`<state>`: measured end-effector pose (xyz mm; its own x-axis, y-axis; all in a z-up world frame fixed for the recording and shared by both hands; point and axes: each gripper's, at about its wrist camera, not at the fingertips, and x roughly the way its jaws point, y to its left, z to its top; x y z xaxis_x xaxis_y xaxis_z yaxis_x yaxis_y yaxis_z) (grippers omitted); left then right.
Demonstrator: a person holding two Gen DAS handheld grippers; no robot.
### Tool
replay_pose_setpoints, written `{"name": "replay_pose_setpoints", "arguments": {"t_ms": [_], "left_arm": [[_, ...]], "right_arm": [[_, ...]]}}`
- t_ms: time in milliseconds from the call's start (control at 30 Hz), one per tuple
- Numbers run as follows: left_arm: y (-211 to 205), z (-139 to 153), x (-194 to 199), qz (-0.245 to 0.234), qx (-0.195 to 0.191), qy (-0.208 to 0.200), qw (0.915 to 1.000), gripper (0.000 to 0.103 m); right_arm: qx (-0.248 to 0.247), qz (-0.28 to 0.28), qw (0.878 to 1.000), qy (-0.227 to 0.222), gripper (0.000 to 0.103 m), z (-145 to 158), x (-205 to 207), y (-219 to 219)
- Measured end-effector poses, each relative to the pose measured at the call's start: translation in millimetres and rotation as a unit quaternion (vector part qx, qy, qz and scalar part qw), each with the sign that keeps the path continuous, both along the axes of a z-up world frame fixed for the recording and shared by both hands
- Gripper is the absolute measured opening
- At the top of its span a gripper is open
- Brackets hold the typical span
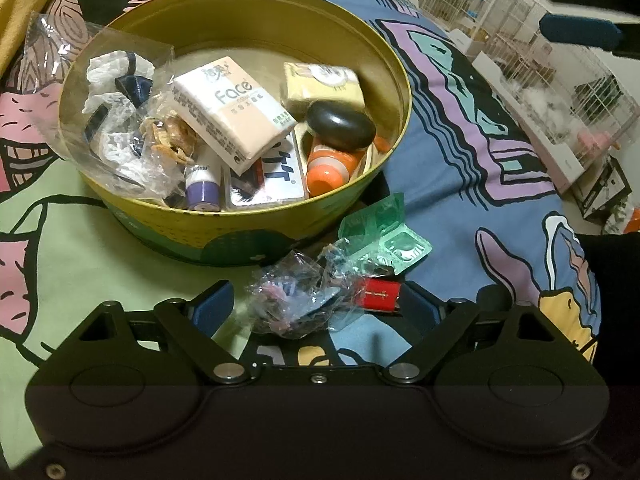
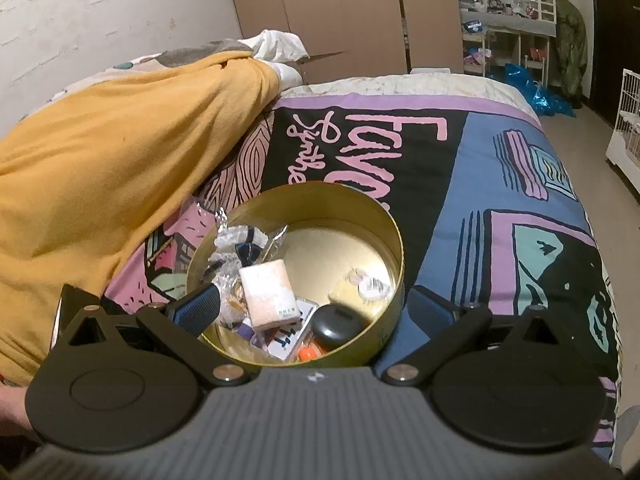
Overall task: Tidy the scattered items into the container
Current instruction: 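Grasp the clear bag with the left tool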
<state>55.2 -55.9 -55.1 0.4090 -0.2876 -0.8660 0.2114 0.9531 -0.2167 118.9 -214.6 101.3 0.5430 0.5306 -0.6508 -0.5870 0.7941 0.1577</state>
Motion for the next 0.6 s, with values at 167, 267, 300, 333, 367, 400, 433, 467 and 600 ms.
{"name": "replay_pose_setpoints", "arguments": {"t_ms": [167, 267, 300, 333, 367, 400, 433, 467, 600], "left_arm": [[-2, -3, 0, -0.005, 0.004, 0.002, 1.0, 0.085], [-2, -4, -1, -0.005, 0.007, 0.005, 1.0, 0.081], [-3, -4, 0, -0.005, 0.009, 0.005, 0.9999, 0.08], [-3, -4, 0, -0.005, 0.008, 0.005, 0.9999, 0.08], [-3, -4, 0, -0.005, 0.007, 0.005, 0.9999, 0.079], [-3, -4, 0, -0.006, 0.008, 0.005, 0.9999, 0.077], [-3, -4, 0, -0.006, 0.011, 0.005, 0.9999, 0.073], [-4, -5, 0, -0.007, 0.013, 0.007, 0.9999, 0.07], [0, -12, 1, -0.002, 0.008, 0.028, 0.9996, 0.04]], "right_arm": [[-0.011, -0.001, 1.0, 0.015, 0.103, -12, -4, -1], [-0.015, -0.002, 1.0, 0.021, 0.103, -18, -8, -2], [-0.015, -0.003, 1.0, 0.024, 0.103, -19, -9, -3], [-0.015, -0.005, 1.0, 0.027, 0.103, -21, -10, -4], [-0.014, -0.006, 0.999, 0.031, 0.103, -23, -11, -5], [-0.013, -0.007, 0.999, 0.035, 0.103, -24, -12, -6], [-0.014, -0.007, 0.999, 0.038, 0.103, -26, -13, -7], [-0.016, -0.008, 0.999, 0.04, 0.103, -28, -14, -7], [-0.024, -0.006, 0.999, 0.047, 0.103, -34, -18, -7]]}}
